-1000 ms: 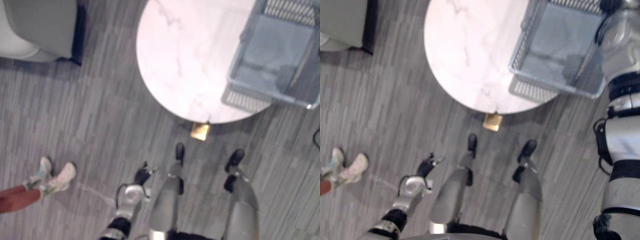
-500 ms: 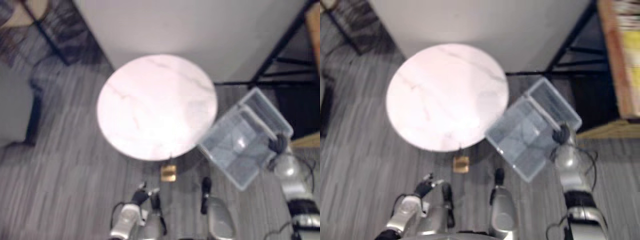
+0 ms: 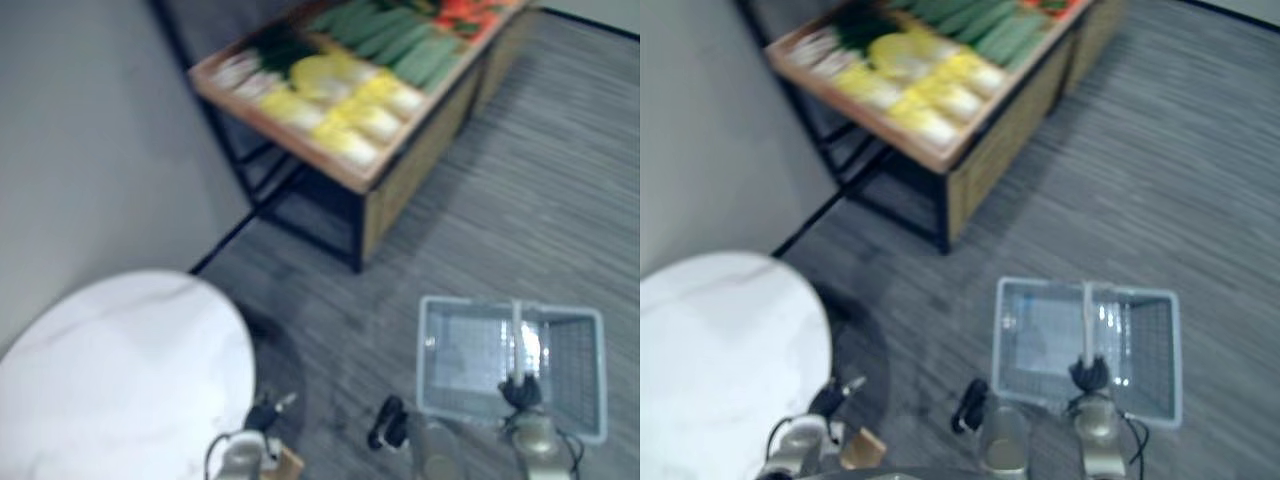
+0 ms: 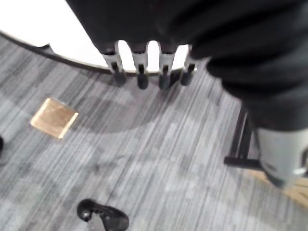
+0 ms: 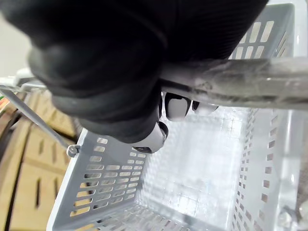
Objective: Pick vegetable in the basket
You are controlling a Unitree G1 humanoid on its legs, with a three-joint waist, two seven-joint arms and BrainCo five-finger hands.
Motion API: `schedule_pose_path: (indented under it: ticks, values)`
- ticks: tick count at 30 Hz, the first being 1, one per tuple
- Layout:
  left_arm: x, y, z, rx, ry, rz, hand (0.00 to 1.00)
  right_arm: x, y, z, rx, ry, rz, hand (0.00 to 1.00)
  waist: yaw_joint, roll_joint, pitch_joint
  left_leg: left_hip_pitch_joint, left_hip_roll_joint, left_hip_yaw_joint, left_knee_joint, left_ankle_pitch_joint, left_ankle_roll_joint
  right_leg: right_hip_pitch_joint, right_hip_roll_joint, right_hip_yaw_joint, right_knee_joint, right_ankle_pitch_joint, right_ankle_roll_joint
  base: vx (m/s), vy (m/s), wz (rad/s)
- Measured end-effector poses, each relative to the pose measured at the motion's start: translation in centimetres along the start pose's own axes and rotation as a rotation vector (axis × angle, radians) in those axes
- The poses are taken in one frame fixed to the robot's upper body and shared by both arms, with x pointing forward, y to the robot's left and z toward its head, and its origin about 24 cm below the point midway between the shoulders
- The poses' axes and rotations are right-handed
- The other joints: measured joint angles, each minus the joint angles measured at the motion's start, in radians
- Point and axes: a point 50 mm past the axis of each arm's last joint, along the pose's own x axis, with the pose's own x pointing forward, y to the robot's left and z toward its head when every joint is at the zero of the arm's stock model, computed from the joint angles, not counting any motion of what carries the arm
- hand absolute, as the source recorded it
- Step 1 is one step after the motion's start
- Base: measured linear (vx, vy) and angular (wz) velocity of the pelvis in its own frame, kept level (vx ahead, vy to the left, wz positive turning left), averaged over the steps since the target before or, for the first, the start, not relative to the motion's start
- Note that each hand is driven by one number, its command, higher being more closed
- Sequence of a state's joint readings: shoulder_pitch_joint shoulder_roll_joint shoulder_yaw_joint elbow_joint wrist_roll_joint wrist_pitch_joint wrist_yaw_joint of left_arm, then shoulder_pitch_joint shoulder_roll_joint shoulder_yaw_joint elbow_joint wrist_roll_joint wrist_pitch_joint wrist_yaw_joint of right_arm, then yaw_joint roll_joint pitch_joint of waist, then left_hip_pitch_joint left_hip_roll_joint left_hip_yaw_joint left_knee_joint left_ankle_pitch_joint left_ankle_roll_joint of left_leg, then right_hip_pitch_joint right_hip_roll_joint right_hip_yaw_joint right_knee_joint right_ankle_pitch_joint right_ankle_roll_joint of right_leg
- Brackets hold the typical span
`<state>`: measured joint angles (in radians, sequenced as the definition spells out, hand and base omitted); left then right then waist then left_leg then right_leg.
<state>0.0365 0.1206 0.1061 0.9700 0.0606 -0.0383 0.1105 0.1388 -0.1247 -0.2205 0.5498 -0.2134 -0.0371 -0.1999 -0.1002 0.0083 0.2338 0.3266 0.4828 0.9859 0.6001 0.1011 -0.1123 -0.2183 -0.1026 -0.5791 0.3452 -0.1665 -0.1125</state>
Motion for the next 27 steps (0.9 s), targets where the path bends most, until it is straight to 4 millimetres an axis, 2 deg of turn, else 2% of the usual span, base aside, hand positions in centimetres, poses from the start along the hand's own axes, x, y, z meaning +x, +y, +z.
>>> schedule_pose_path:
  ticks: [1,2,3,4,6,7,8,10,11,12,13,14,15,16,17,18,19,20,21,22,23,24,26,27]
  values:
    - [-0.4,0.3,-1.6,-0.01,0.048,0.02,0.0,-0.2,0.6,-0.9,0.018,0.044,0.017,1.0,0.015,0.003,-0.002,-0.052,0.048,-0.122,0.181,-0.055,0.052,0.035,0.06,0.088,-0.05,0.002,-0.016,0.22,-0.101,-2.05]
    - [-0.5,0.4,-2.1,-0.015,0.064,0.027,0.0,-0.2,0.9,-1.3,0.014,0.062,0.027,1.0,0.025,0.001,-0.001,-0.104,0.031,-0.223,0.258,-0.122,0.067,0.044,0.086,0.141,-0.065,0.007,-0.026,0.19,-0.07,-2.68]
    - [-0.7,0.7,-2.6,-0.062,0.077,0.061,0.0,-0.2,1.4,-2.0,-0.005,0.101,0.053,1.0,0.056,-0.002,-0.001,-0.231,-0.061,-0.454,0.344,-0.231,0.036,0.076,0.13,0.243,-0.098,0.013,-0.039,0.19,-0.018,-2.55]
    - [-0.8,1.0,-2.9,-0.061,0.084,0.081,0.0,-0.1,1.5,-2.5,-0.013,0.126,0.06,1.0,0.08,-0.002,-0.001,-0.277,-0.103,-0.514,0.348,-0.262,0.034,0.105,0.15,0.294,-0.112,0.015,-0.04,0.18,0.02,-2.51]
    - [-1.1,1.1,-3.6,-0.066,0.102,0.098,0.0,-0.3,1.6,-3.3,-0.02,0.165,0.069,1.0,0.091,-0.011,0.005,-0.375,-0.129,-0.574,0.325,-0.289,0.059,0.175,0.17,0.356,-0.152,0.023,-0.029,0.22,0.074,-1.71]
    - [-1.1,1.2,-3.5,-0.072,0.099,0.105,0.0,-0.4,1.4,-3.8,-0.021,0.187,0.066,1.0,0.103,-0.01,0.006,-0.443,-0.159,-0.614,0.268,-0.303,0.047,0.208,0.177,0.408,-0.177,0.026,-0.02,0.21,0.086,-1.35]
    - [-1.1,1.2,-3.4,-0.092,0.096,0.109,0.0,-0.4,1.3,-4.0,-0.024,0.194,0.064,1.0,0.107,-0.012,0.005,-0.467,-0.182,-0.633,0.216,-0.305,0.044,0.22,0.177,0.433,-0.188,0.028,-0.016,0.22,0.127,-1.25]
    - [-1.1,0.7,-3.1,-0.144,0.089,0.117,0.0,-0.4,0.7,-4.6,-0.044,0.22,0.062,1.0,0.128,-0.01,0.004,-0.546,-0.274,-0.666,-0.079,-0.292,0.033,0.267,0.176,0.508,-0.249,0.039,0.001,0.23,0.142,-1.08]
    - [-1.1,0.6,-3.0,-0.145,0.084,0.119,0.0,-0.4,0.6,-4.6,-0.045,0.221,0.061,1.0,0.132,-0.008,0.004,-0.556,-0.297,-0.663,-0.163,-0.275,0.025,0.283,0.176,0.513,-0.269,0.041,0.005,0.26,0.153,-0.62]
    - [-1.1,0.6,-2.9,-0.145,0.079,0.117,0.0,-0.6,0.5,-5.2,-0.041,0.241,0.056,1.0,0.132,-0.003,0.002,-0.564,-0.329,-0.632,-0.321,-0.222,0.025,0.319,0.183,0.517,-0.313,0.044,0.012,0.22,0.123,-0.25]
    - [-1.1,0.5,-2.9,-0.144,0.079,0.116,0.0,-0.7,0.3,-5.4,-0.034,0.252,0.051,1.0,0.133,0.002,-0.001,-0.569,-0.337,-0.603,-0.382,-0.194,0.027,0.335,0.192,0.519,-0.333,0.044,0.017,0.32,0.168,-0.25]
    - [-1.1,0.1,-2.9,-0.141,0.079,0.104,0.0,-0.8,0.1,-6.0,-0.023,0.281,0.04,1.0,0.139,0.017,-0.008,-0.58,-0.337,-0.554,-0.445,-0.163,0.038,0.362,0.216,0.531,-0.358,0.039,0.033,0.37,0.198,-0.34]
    - [-1.2,0.0,-3.1,-0.144,0.086,0.1,0.0,-1.1,0.1,-6.6,-0.02,0.316,0.04,1.0,0.156,0.02,-0.012,-0.583,-0.34,-0.567,-0.452,-0.117,0.081,0.377,0.224,0.542,-0.342,0.007,0.047,0.47,0.245,-0.42]
    - [-1.2,0.3,-3.3,-0.146,0.093,0.108,0.0,-1.1,0.4,-6.7,-0.018,0.327,0.048,1.0,0.163,0.012,-0.019,-0.572,-0.351,-0.565,-0.451,-0.097,0.091,0.375,0.211,0.551,-0.313,-0.025,0.064,0.48,0.231,-0.36]
    - [-1.3,0.8,-3.6,-0.144,0.098,0.118,0.0,-1.3,0.5,-7.0,-0.011,0.341,0.05,1.0,0.169,-0.025,-0.032,-0.547,-0.393,-0.562,-0.463,-0.088,0.121,0.352,0.17,0.556,-0.222,-0.106,0.119,0.4,0.182,-0.22]
    - [-1.5,1.0,-4.0,-0.14,0.109,0.121,0.0,-1.5,0.5,-7.5,-0.003,0.363,0.044,1.0,0.166,-0.048,-0.047,-0.526,-0.426,-0.556,-0.482,-0.089,0.139,0.322,0.136,0.557,-0.105,-0.166,0.182,0.51,0.215,-0.2]
    - [-1.5,1.0,-4.4,-0.137,0.123,0.123,0.0,-1.2,0.4,-7.3,0.018,0.365,0.027,1.0,0.168,-0.053,-0.046,-0.498,-0.445,-0.557,-0.483,-0.084,0.161,0.256,0.112,0.554,0.087,-0.199,0.257,0.49,0.219,-0.04]
    - [-1.6,1.2,-5.0,-0.127,0.147,0.127,0.0,-1.0,0.4,-7.0,0.046,0.363,0.011,1.0,0.155,-0.062,-0.046,-0.456,-0.471,-0.569,-0.468,-0.122,0.191,0.178,0.078,0.548,0.338,-0.158,0.337,0.59,0.266,0.21]
    - [-1.7,1.3,-5.2,-0.113,0.154,0.125,0.0,-1.0,0.2,-7.0,0.07,0.363,-0.005,1.0,0.137,-0.064,-0.046,-0.416,-0.489,-0.592,-0.46,-0.158,0.199,0.137,0.049,0.536,0.483,-0.08,0.356,0.49,0.212,0.56]
    - [-1.7,1.5,-5.3,-0.087,0.155,0.121,0.0,-0.9,0.0,-7.0,0.085,0.359,-0.015,1.0,0.124,-0.068,-0.043,-0.369,-0.505,-0.617,-0.456,-0.185,0.199,0.117,0.015,0.505,0.595,-0.063,0.361,0.53,0.157,0.72]
    - [-1.7,1.5,-5.2,-0.068,0.152,0.113,0.0,-0.8,-0.4,-7.0,0.094,0.356,-0.031,1.0,0.117,-0.067,-0.043,-0.309,-0.518,-0.645,-0.458,-0.214,0.204,0.101,-0.038,0.461,0.67,-0.076,0.337,0.54,0.092,0.77]
    - [-1.6,1.4,-4.9,-0.065,0.143,0.11,0.0,-0.8,-0.7,-6.9,0.098,0.354,-0.04,1.0,0.113,-0.058,-0.04,-0.269,-0.521,-0.673,-0.463,-0.231,0.203,0.092,-0.072,0.422,0.671,-0.095,0.302,0.64,0.056,0.84]
    - [-1.2,1.1,-3.8,-0.054,0.111,0.098,0.0,-0.5,-0.6,-6.5,0.105,0.339,-0.04,1.0,0.097,-0.048,-0.039,-0.213,-0.508,-0.743,-0.499,-0.234,0.202,0.067,-0.087,0.383,0.538,-0.137,0.229,0.52,-0.04,1.06]
    - [-0.9,0.7,-2.9,-0.055,0.083,0.087,0.0,-0.3,-0.5,-6.2,0.108,0.33,-0.037,1.0,0.088,-0.035,-0.037,-0.199,-0.482,-0.791,-0.511,-0.233,0.2,0.05,-0.059,0.393,0.369,-0.144,0.217,0.47,-0.145,1.23]
